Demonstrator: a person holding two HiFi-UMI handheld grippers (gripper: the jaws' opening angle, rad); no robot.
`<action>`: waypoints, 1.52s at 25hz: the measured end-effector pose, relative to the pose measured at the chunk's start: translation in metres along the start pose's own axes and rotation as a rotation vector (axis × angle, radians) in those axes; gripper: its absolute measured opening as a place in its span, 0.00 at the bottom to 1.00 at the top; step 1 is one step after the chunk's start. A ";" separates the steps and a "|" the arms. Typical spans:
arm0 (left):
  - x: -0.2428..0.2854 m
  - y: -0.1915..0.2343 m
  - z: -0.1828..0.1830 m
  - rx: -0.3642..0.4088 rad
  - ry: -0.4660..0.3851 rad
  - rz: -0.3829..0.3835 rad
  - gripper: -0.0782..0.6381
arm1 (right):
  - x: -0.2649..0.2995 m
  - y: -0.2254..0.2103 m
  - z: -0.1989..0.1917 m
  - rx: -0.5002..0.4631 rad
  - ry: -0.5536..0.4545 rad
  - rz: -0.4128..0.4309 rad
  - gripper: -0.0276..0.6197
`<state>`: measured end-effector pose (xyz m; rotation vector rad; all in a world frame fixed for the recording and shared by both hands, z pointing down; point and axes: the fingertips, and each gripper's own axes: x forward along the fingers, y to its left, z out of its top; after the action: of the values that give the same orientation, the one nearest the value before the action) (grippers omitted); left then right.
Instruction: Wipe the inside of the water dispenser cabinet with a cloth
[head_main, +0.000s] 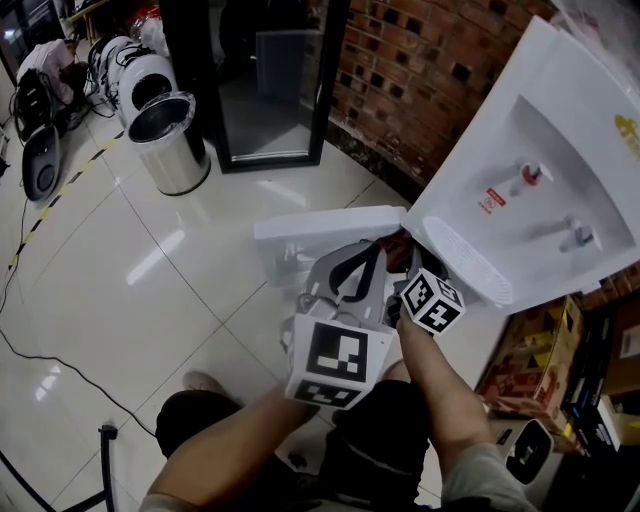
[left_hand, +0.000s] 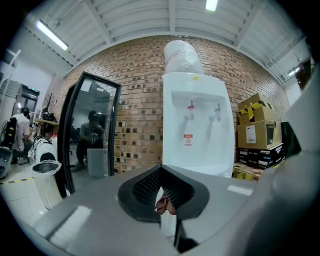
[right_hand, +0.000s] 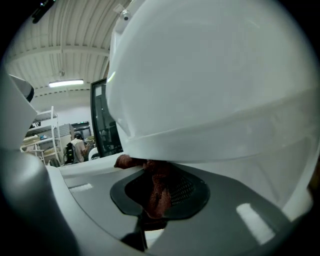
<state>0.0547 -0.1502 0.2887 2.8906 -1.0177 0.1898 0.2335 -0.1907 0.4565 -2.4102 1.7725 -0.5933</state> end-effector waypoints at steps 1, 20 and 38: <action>0.000 0.000 0.000 0.000 0.000 -0.001 0.11 | -0.003 -0.005 0.002 0.011 -0.010 -0.012 0.14; 0.016 -0.024 -0.009 0.041 0.020 -0.044 0.11 | -0.088 -0.103 0.016 0.085 -0.044 -0.183 0.14; 0.019 -0.072 -0.021 0.053 0.052 -0.079 0.11 | -0.157 -0.169 0.023 -0.040 0.020 -0.289 0.14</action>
<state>0.1122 -0.1039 0.3100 2.9499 -0.9019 0.2903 0.3545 0.0063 0.4456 -2.7205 1.4643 -0.6143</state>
